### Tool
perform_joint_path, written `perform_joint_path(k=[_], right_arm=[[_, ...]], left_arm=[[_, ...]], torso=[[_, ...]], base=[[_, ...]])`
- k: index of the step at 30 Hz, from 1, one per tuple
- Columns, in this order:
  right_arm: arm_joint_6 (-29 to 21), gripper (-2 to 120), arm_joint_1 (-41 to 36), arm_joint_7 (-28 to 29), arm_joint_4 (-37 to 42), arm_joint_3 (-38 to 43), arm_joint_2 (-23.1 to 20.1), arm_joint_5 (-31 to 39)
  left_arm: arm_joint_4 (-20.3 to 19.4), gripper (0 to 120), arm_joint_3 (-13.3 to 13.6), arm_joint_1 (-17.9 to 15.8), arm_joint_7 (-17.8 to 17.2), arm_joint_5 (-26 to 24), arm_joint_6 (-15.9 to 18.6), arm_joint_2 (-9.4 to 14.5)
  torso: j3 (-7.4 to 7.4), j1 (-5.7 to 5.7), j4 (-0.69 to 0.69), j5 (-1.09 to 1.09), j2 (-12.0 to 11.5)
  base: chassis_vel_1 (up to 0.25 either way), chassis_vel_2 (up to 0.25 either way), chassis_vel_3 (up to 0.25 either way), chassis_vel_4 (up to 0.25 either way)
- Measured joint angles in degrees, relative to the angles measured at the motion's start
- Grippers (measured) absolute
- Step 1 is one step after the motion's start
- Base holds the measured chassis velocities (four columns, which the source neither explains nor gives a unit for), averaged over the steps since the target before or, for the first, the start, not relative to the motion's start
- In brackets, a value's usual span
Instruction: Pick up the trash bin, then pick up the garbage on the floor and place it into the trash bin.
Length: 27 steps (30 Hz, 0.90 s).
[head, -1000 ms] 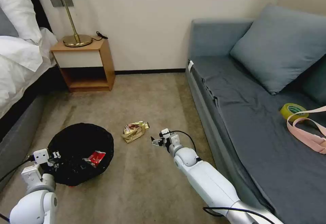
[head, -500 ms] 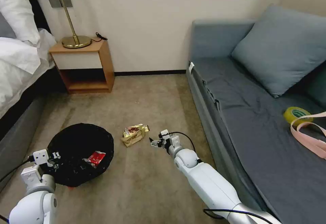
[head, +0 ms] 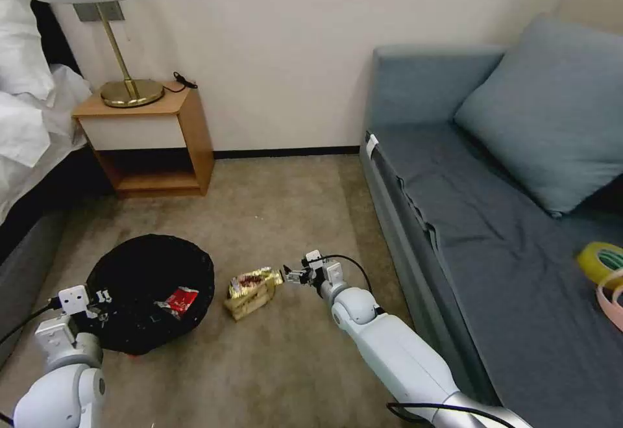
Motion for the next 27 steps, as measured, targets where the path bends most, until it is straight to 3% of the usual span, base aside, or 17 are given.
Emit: perform_joint_path(k=[18,27], right_arm=[[0.7,100,-2.0,-2.8,2.6,-2.9,-1.3,-4.3],[-3.6,100,-2.6,-16.0,12.7,-10.9,-6.1,-4.7]], left_arm=[[0.8,3,-0.3,-0.8,0.1,-0.5,-0.2,0.1],[0.9,3,-0.7,-1.1,0.1,-0.7,-0.2,0.1]], torso=[[0.0,0.0,-0.01,0.0,0.0],[-0.01,0.0,0.0,0.01,0.0]], base=[[-0.199,0.191,0.197,-0.195],[-0.014,0.016,0.019,-0.015]])
